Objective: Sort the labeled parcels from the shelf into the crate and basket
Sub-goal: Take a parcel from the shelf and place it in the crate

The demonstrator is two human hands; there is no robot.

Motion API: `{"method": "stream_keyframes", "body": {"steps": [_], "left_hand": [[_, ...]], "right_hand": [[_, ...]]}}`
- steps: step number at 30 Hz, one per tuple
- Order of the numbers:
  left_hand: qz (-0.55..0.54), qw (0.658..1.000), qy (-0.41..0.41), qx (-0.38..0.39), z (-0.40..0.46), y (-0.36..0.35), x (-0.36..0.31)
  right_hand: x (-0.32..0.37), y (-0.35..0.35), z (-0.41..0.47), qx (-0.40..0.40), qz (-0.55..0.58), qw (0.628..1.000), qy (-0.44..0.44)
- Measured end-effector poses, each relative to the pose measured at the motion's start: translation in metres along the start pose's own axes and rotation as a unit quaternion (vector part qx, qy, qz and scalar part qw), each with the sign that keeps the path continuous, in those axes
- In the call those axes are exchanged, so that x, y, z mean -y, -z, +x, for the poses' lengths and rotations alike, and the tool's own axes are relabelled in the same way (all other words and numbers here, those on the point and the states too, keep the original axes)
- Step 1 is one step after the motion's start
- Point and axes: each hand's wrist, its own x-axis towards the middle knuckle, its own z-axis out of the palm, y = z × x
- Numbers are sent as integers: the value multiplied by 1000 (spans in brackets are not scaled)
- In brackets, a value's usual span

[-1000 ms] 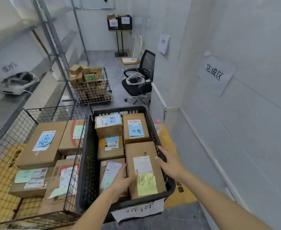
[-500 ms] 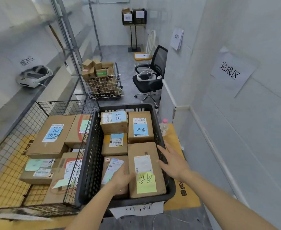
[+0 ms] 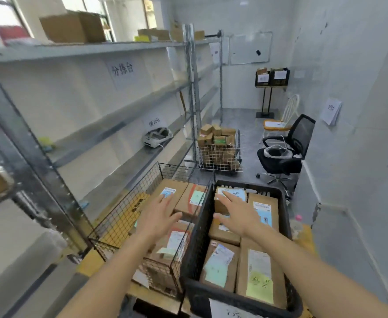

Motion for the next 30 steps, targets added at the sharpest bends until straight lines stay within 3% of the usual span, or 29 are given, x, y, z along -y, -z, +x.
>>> {"method": "stream_keyframes", "body": {"steps": [8, 15, 23, 30], "left_hand": [[64, 985, 77, -143, -106, 170, 107], [77, 952, 183, -233, -268, 293, 197], [120, 898, 303, -296, -495, 374, 285], [118, 854, 383, -331, -649, 394, 342]], "right_hand": [[216, 52, 12, -20, -10, 982, 186], [427, 69, -63, -31, 30, 944, 326], [614, 32, -177, -9, 65, 902, 427], [731, -10, -281, 23, 87, 862, 499]]}}
